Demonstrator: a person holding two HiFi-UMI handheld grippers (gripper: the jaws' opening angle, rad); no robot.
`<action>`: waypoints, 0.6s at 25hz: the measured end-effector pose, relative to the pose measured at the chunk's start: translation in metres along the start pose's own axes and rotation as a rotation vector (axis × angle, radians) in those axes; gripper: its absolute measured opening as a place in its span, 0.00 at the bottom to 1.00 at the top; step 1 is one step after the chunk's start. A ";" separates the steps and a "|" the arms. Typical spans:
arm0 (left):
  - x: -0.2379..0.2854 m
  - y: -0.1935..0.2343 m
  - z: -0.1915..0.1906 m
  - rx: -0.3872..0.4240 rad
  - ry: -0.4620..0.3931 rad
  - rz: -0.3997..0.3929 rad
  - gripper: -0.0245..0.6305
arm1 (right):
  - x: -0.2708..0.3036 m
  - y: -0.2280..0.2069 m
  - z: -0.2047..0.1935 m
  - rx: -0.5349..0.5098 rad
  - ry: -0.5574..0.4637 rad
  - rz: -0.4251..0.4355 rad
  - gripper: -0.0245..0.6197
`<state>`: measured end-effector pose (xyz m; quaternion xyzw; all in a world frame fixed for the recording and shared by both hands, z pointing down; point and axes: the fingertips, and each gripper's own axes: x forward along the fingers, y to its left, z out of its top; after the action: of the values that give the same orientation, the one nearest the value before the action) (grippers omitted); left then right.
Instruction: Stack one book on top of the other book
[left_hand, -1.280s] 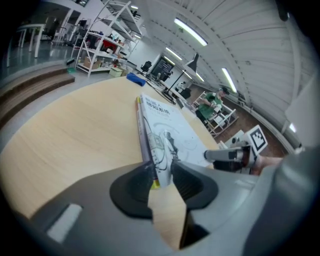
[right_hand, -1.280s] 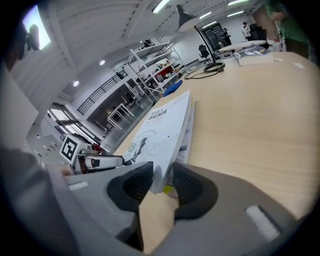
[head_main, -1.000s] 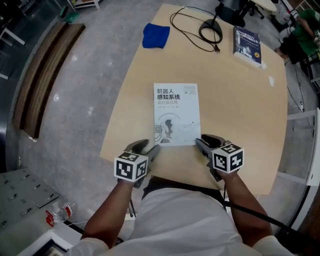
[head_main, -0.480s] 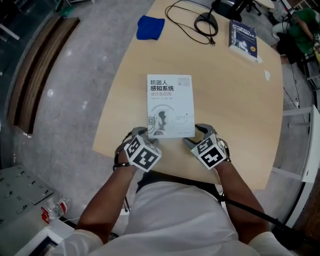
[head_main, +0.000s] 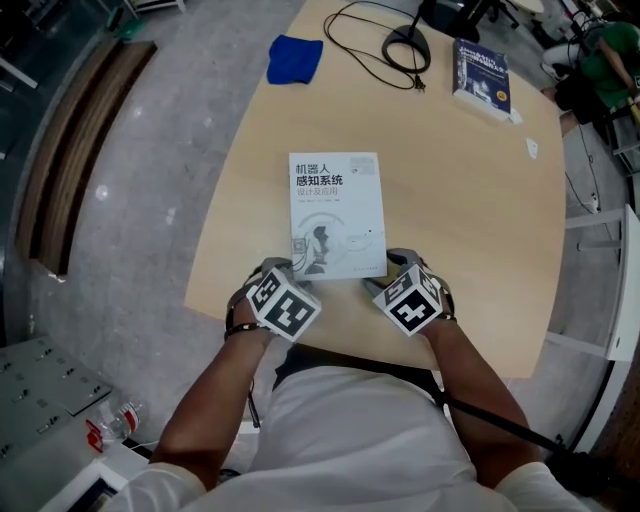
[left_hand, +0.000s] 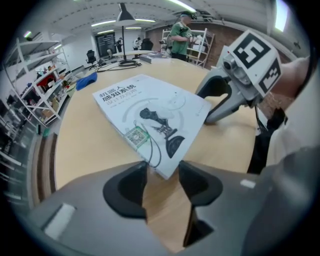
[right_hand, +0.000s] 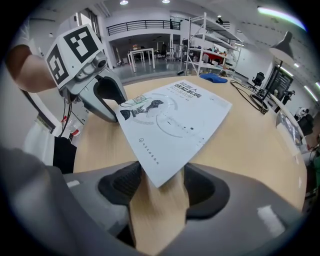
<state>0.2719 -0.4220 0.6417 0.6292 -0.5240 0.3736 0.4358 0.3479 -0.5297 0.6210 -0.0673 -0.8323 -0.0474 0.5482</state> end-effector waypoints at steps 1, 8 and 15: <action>0.000 -0.001 -0.001 -0.011 0.001 -0.005 0.37 | 0.000 0.000 0.000 -0.002 0.005 0.003 0.45; -0.001 0.001 0.001 -0.037 0.008 -0.019 0.35 | 0.002 0.000 0.000 -0.011 0.025 -0.002 0.45; 0.007 0.002 -0.004 -0.028 0.009 0.068 0.38 | 0.006 -0.001 -0.001 -0.014 0.043 -0.022 0.50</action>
<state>0.2712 -0.4212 0.6501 0.6033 -0.5481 0.3838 0.4339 0.3468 -0.5306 0.6267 -0.0609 -0.8206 -0.0608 0.5650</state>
